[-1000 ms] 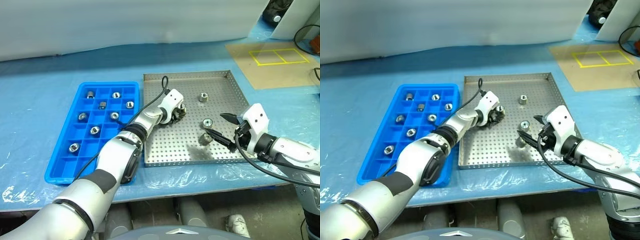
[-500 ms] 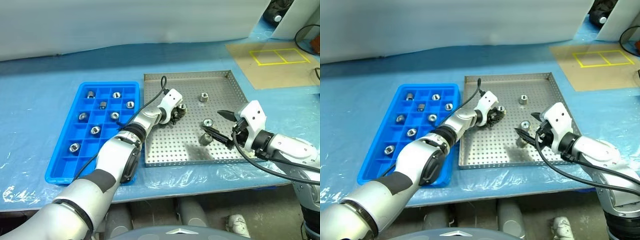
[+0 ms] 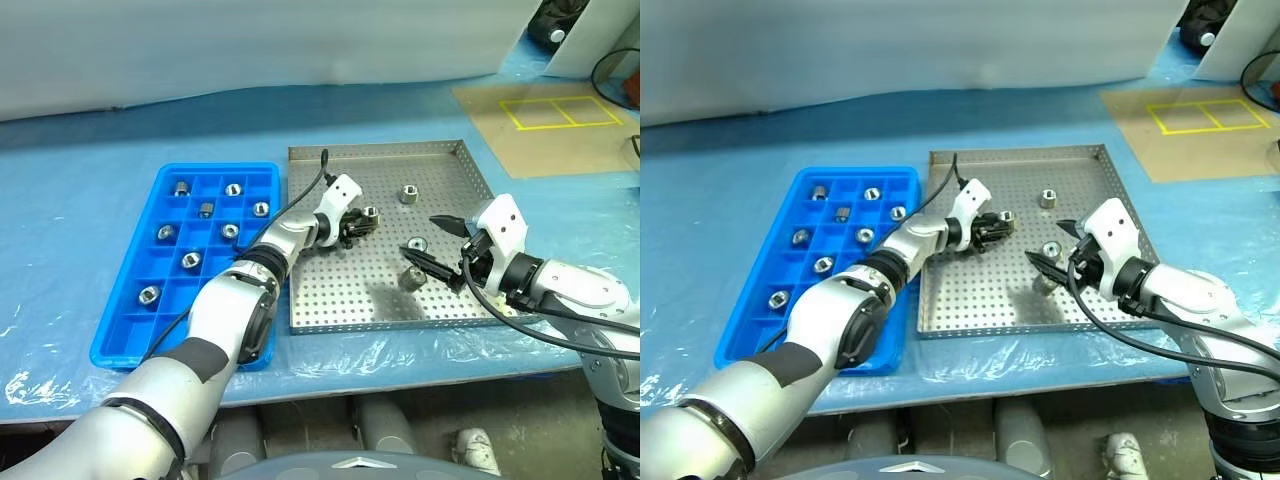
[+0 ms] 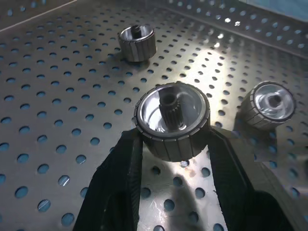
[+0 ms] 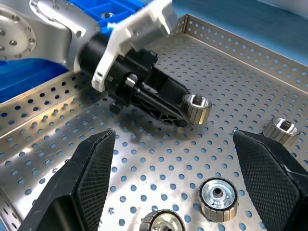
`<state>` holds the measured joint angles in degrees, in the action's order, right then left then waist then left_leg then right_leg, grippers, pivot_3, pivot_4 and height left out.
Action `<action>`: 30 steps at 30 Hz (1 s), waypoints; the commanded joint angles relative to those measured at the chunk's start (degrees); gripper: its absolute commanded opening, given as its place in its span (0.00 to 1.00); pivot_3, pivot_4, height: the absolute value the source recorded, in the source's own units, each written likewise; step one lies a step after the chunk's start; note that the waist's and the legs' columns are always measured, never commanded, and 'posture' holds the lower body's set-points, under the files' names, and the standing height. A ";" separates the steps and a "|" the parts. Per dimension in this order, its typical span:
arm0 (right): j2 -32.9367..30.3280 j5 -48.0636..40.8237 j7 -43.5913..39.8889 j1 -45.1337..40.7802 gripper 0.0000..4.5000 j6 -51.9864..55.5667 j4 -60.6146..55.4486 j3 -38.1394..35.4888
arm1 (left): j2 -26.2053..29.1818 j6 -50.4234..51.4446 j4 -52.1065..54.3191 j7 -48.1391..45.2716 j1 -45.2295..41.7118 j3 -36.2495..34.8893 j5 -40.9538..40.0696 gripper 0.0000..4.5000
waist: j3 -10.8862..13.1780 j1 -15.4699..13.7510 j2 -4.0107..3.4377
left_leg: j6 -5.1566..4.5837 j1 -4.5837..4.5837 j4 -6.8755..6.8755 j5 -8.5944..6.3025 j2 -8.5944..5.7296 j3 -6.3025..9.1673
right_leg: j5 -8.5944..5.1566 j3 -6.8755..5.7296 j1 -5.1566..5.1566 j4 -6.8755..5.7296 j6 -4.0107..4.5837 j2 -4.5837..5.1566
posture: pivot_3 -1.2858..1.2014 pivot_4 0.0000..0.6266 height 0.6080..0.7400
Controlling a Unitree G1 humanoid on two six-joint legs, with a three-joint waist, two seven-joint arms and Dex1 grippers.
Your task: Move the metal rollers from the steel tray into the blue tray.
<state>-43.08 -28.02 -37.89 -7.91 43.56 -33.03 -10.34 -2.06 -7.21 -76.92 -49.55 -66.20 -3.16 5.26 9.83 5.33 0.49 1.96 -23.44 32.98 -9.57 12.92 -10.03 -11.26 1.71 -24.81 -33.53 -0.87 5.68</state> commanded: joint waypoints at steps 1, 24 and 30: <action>-1.48 0.30 -2.65 -3.31 0.89 -2.77 2.21 1.07 | 3.49 -4.09 4.40 -8.97 -0.78 -0.65 -2.72 0.37 | 0.00 -0.04 0.00 | 0.00 0.01 0.00 0.00 0.00 0.00 | 0.00 0.00 0.00 -0.02 0.00 0.00 | 0.31 0.24 1.00; 9.76 7.36 -21.39 -30.33 0.89 -18.62 31.18 21.23 | 26.78 18.30 69.01 -18.25 35.08 -2.03 -19.29 0.37 | 0.04 -9.03 -0.04 | 0.50 0.20 -0.18 0.20 0.49 -0.11 | 0.02 -0.28 -0.08 -0.52 0.07 -0.23 | 0.53 0.24 1.00; 14.80 9.34 -25.57 -35.21 0.89 -22.89 38.77 23.89 | 32.59 23.14 77.89 -14.07 41.39 -5.00 -22.63 0.37 | 0.06 -10.14 -0.05 | 1.18 0.29 -0.35 0.57 0.85 0.01 | -0.20 -0.40 -0.47 -1.33 0.40 -0.52 | 0.56 0.24 1.00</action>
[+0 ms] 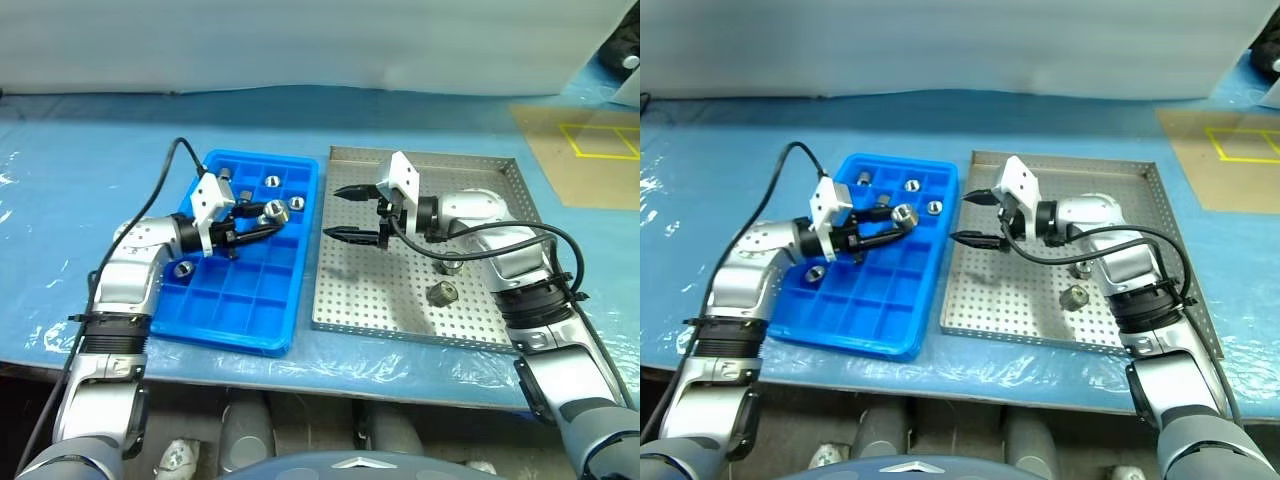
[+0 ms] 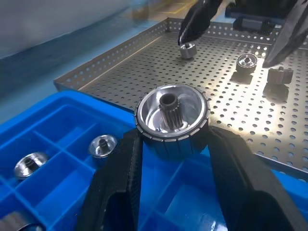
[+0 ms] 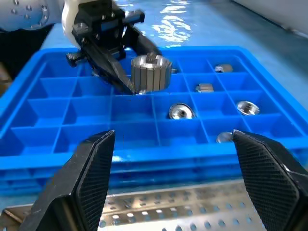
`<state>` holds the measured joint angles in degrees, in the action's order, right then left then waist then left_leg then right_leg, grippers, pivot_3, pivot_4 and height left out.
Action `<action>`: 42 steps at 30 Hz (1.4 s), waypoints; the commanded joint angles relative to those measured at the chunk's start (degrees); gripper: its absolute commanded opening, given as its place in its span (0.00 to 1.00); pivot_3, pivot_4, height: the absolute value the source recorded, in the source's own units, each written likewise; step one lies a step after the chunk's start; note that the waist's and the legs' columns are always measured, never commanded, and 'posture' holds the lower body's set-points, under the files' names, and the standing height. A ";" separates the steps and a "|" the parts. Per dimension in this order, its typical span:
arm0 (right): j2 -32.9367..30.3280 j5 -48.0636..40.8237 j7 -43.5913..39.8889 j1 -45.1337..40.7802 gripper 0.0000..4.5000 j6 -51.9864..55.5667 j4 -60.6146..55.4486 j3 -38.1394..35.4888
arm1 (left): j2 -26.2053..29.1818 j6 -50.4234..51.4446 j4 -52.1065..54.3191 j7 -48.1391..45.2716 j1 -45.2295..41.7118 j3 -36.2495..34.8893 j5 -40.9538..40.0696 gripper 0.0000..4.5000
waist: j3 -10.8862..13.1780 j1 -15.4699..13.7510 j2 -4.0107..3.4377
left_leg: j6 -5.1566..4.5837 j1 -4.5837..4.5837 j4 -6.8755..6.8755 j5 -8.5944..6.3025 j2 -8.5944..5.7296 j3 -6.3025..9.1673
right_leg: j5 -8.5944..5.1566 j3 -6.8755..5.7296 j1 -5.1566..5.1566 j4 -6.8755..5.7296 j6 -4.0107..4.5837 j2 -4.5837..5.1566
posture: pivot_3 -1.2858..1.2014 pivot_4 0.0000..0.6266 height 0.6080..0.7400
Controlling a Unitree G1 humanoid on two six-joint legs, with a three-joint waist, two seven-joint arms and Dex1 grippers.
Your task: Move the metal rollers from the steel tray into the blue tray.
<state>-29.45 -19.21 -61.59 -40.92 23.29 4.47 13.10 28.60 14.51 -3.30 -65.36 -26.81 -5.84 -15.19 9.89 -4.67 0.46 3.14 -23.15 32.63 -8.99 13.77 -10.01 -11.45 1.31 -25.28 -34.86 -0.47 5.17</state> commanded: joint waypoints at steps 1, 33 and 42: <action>2.17 0.79 -2.42 -2.81 0.89 -3.15 2.29 0.92 | 2.93 2.26 5.59 2.21 3.55 -2.99 -2.79 0.37 | 0.00 -0.37 -0.01 | 0.04 0.02 -0.03 0.03 0.00 0.01 | -0.01 0.01 -0.01 -0.04 0.01 -0.02 | 0.57 0.24 1.00; 6.97 4.21 -2.12 -1.05 0.89 -4.41 3.35 0.53 | 12.62 5.06 8.28 -0.39 15.60 -0.71 -10.22 0.37 | -0.01 -1.46 0.01 | 0.56 0.07 -0.24 0.34 0.00 0.12 | -0.06 -0.07 -0.11 -0.22 0.09 -0.13 | 0.56 0.24 1.00; 7.09 4.55 -1.87 -1.54 0.89 -4.75 4.04 0.61 | 13.36 5.12 8.99 -3.27 17.63 2.45 -9.86 0.45 | -0.01 -1.31 0.01 | 0.56 0.10 -0.24 0.34 0.04 0.15 | -0.06 -0.07 -0.12 -0.31 0.10 -0.13 | 0.56 0.24 1.00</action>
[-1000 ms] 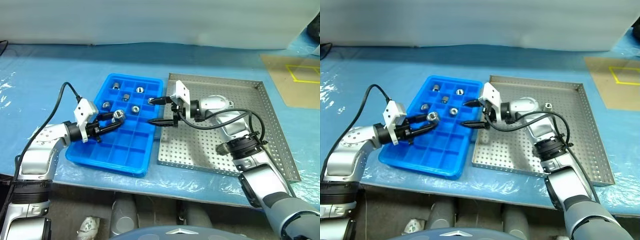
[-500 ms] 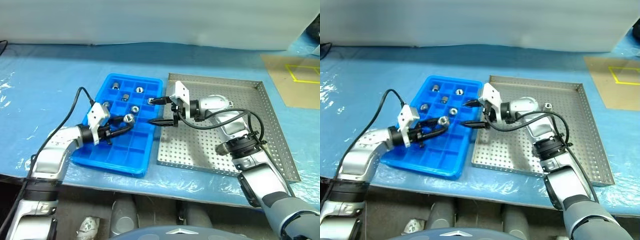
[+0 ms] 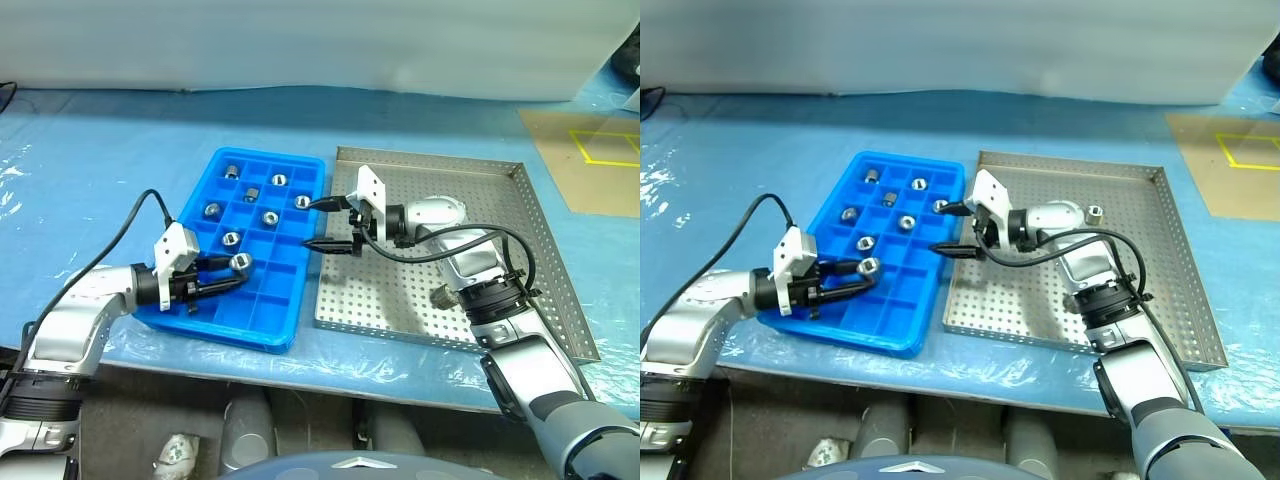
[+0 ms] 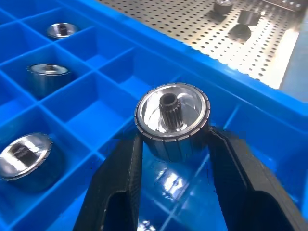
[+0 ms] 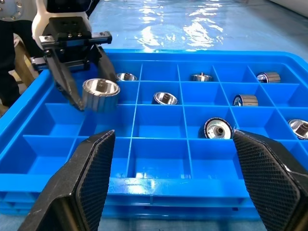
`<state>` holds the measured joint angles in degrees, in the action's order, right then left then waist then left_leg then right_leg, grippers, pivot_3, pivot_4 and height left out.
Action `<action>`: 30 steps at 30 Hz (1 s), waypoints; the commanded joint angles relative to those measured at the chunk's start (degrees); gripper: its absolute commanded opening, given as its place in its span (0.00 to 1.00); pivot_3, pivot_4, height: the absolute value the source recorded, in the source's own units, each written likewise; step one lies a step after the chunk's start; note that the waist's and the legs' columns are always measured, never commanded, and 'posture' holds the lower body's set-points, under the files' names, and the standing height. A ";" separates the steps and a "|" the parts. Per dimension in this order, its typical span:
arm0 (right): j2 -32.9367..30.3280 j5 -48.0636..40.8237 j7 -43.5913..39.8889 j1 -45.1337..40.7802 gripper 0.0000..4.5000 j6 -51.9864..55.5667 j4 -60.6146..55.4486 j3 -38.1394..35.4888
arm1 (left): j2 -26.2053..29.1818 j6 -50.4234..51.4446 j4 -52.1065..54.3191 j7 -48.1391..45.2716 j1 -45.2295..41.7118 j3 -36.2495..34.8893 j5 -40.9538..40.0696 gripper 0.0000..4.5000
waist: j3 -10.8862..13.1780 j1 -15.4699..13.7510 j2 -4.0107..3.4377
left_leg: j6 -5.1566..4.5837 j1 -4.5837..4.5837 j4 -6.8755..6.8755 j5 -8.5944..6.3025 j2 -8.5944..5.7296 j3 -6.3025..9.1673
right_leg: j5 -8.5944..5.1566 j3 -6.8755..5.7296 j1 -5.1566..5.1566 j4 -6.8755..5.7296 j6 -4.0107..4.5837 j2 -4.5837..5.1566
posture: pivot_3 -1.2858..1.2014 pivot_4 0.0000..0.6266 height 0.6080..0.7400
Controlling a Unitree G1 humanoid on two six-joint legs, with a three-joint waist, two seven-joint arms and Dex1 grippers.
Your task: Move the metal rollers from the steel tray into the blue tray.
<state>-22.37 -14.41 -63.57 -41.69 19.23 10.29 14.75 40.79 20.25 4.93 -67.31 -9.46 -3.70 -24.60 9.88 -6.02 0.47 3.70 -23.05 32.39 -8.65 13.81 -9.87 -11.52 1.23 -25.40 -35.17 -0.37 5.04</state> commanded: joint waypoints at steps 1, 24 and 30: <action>-0.03 -0.20 0.15 -0.70 0.89 -0.68 -1.87 -1.04 | 1.46 -0.76 0.42 -1.83 0.40 0.55 -0.21 0.54 | 0.00 0.09 0.00 | -0.01 0.01 0.00 0.00 0.00 0.00 | 0.00 0.00 0.00 -0.01 0.00 0.00 | 0.56 0.24 1.00; -6.42 -1.03 3.41 3.49 0.89 2.86 -8.03 -6.03 | -9.04 -3.62 -7.48 4.01 -22.55 1.39 -1.94 0.90 | 0.00 0.61 0.01 | 0.09 0.05 0.37 0.06 -0.05 0.01 | 0.00 0.11 0.01 -0.48 0.00 -0.01 | 0.49 0.24 1.00; -12.21 -2.10 4.88 9.54 0.89 6.66 -14.48 -10.26 | -13.94 -3.17 -11.63 0.86 -28.44 5.03 -2.13 0.90 | -0.01 0.91 0.01 | 0.05 0.04 0.46 0.04 -0.07 -0.02 | 0.00 0.24 0.05 -0.43 -0.01 -0.02 | 0.45 0.24 1.00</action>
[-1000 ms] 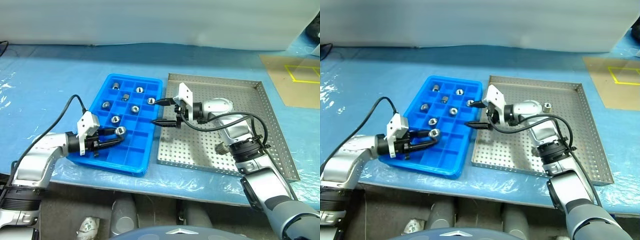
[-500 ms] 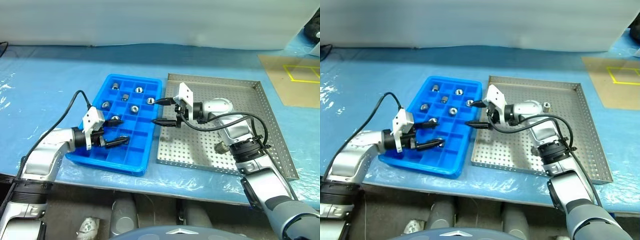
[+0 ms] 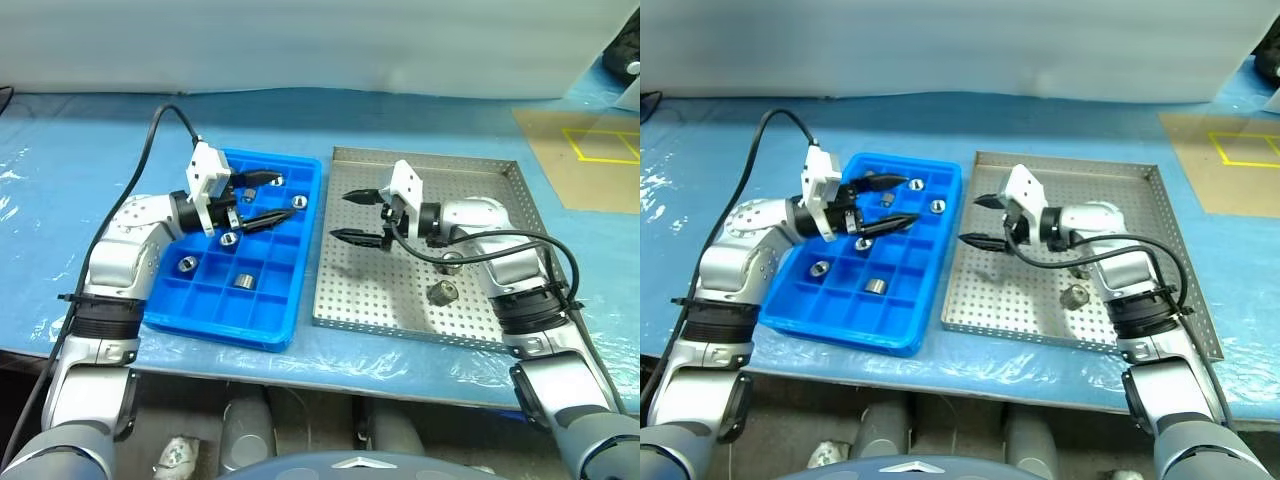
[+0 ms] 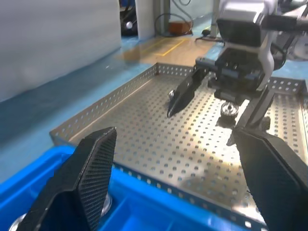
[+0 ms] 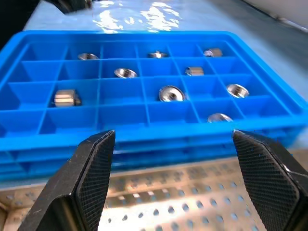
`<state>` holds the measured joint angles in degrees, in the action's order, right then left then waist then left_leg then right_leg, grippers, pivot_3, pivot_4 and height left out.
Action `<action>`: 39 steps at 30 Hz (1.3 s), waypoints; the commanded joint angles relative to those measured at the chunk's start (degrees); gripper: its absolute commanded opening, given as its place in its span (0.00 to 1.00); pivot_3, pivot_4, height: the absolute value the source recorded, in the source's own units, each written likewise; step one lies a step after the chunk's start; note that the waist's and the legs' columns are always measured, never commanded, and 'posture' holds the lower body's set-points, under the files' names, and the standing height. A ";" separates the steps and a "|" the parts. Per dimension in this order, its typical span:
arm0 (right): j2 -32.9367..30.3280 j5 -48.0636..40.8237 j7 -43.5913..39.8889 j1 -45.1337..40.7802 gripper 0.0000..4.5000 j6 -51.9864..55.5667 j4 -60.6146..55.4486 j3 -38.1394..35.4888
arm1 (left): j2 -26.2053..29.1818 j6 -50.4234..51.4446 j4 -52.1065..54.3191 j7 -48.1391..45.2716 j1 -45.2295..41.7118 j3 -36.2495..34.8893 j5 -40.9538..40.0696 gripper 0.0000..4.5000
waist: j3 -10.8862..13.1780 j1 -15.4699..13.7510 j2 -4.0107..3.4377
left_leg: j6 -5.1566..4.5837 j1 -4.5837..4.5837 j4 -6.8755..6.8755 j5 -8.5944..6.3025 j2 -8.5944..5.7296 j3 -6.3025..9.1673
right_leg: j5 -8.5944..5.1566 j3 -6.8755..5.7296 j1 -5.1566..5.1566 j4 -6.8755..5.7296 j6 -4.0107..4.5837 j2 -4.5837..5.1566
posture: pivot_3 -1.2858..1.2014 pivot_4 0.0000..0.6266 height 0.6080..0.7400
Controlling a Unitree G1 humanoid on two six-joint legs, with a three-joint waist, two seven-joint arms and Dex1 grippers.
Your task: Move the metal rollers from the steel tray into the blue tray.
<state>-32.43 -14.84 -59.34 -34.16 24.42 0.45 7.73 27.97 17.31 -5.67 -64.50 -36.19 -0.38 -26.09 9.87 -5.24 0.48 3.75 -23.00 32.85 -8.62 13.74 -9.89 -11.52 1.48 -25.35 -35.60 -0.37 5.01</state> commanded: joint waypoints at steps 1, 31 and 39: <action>-3.11 -1.91 1.29 3.62 0.89 2.42 -6.01 -4.17 | -1.63 -0.88 -1.72 -3.39 -1.81 3.05 -0.03 0.90 | 0.00 0.41 0.00 | -0.02 0.02 0.00 -0.01 0.00 -0.02 | 0.00 0.02 0.02 0.03 0.00 -0.01 | 0.44 0.24 1.00; -5.55 1.68 11.56 14.97 0.89 -3.19 8.04 -11.75 | -9.61 -8.56 -8.26 -8.13 -2.00 10.09 5.03 0.90 | -0.01 5.31 -0.01 | -0.57 0.19 0.25 -0.34 -0.07 -0.16 | 0.06 0.20 0.18 0.18 -0.07 0.00 | 0.41 0.24 1.00; -5.27 2.29 11.58 14.34 0.89 -5.74 12.39 -11.80 | -9.30 -8.87 -8.29 -7.38 -1.73 9.95 5.44 0.90 | -0.01 5.31 -0.01 | -0.58 0.17 0.25 -0.34 -0.07 -0.16 | 0.06 0.20 0.17 0.19 -0.07 0.00 | 0.41 0.24 1.00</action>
<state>-37.75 -12.23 -47.68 -18.86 19.86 13.18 -3.19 18.34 9.15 -15.97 -72.03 -37.70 10.47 -20.29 9.86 0.07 0.47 3.17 -22.84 33.10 -8.96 13.67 -10.05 -11.46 1.67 -25.18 -35.40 -0.45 5.01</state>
